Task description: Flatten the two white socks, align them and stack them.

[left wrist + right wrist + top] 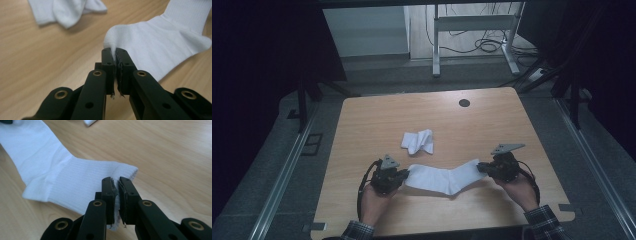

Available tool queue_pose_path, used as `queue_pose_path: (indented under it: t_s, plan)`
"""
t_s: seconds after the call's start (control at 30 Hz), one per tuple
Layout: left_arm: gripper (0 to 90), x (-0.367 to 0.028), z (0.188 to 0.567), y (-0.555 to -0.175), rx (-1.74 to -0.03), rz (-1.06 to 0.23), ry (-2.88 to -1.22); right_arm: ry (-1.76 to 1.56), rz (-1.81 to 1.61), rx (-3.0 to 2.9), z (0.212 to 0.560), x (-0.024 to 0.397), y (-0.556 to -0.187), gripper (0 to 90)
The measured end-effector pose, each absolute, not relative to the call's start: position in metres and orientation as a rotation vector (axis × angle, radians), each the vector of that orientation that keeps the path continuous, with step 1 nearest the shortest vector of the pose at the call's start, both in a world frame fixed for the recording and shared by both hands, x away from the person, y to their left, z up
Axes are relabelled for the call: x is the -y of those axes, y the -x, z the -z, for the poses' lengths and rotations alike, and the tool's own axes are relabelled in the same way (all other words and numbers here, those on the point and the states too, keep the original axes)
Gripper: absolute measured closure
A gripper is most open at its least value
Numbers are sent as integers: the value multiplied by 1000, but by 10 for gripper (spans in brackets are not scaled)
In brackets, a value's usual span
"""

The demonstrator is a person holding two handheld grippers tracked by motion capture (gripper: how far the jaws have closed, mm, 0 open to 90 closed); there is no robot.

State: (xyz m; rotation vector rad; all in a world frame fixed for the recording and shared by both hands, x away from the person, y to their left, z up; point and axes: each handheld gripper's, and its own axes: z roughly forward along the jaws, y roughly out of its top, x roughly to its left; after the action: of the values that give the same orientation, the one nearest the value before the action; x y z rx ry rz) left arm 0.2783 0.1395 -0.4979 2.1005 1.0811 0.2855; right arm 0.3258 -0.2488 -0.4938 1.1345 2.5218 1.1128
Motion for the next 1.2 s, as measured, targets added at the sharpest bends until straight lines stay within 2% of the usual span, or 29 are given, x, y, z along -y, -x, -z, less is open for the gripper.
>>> queue_pose_path:
  t_s: [0.27,0.33,0.43,0.67,1.03,1.2]
  plan:
    - [848,-144,515,-268,-1104,-274,-2157,-1116,-1055,-2591,506,238,-324,817]
    - [805,-141,521,-269,-1107,-280,-2197,-1136,-1036,-2614,512,238,-325,801]
    - [703,-141,517,-271,-1119,-290,-2162,-1142,-1056,-2595,510,241,-325,777]
    - [631,-147,504,-283,-1125,-287,-2101,-1147,-1067,-2532,506,250,-329,684]
    - [596,-140,496,-329,-1133,-305,-2093,-1157,-1024,-2446,510,273,-337,543]
    - [632,-136,495,-342,-1097,-361,-2125,-1166,-978,-2426,516,286,-343,493]
